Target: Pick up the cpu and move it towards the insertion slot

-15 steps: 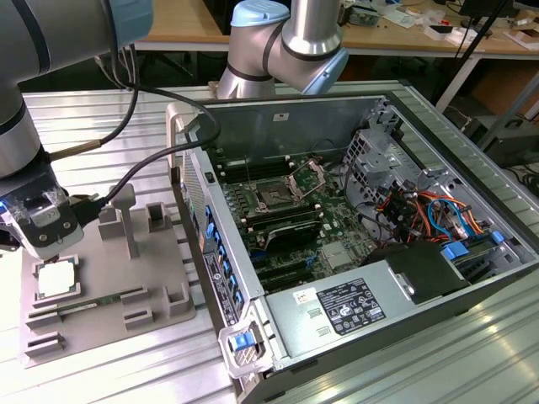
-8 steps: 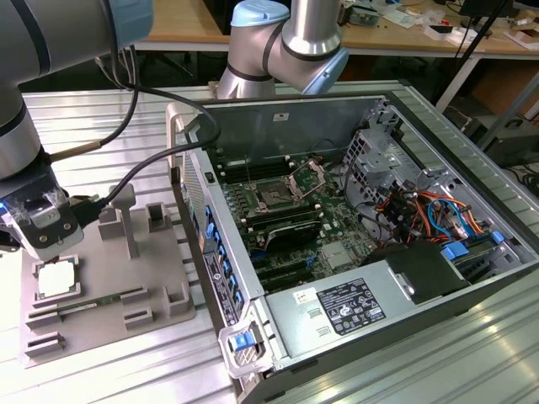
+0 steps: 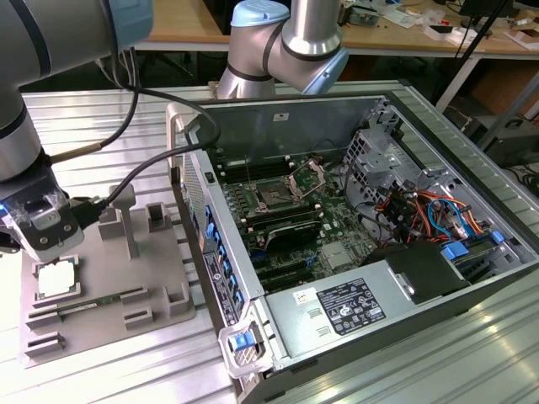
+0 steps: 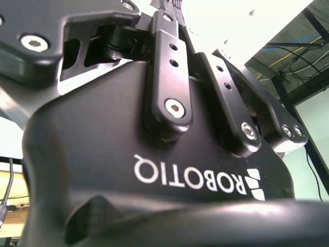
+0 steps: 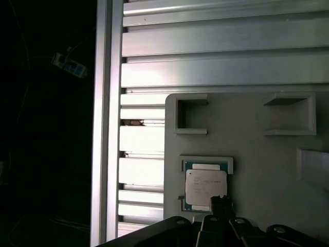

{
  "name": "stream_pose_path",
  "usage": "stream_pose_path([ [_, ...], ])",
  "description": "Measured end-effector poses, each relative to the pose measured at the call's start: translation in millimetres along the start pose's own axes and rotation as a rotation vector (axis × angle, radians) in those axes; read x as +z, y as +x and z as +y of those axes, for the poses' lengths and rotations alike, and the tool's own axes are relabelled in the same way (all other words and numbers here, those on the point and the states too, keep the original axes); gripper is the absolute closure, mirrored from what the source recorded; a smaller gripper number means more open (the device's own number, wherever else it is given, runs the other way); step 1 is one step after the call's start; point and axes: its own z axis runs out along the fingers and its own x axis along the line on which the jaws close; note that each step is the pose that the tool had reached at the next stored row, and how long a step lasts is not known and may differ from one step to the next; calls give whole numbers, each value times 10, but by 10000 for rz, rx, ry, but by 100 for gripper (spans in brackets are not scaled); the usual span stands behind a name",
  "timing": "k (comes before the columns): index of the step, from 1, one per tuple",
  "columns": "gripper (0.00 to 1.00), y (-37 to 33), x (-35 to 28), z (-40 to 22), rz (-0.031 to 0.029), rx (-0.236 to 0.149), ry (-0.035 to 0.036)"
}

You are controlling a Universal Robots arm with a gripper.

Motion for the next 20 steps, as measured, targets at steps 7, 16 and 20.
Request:
stream_pose_path([
  [7,89,4,20,-12,-2,-1,-1],
  [16,89,10,38,-28,-2,0,-1],
  [20,89,11,43,-33,-1,0,-1],
])
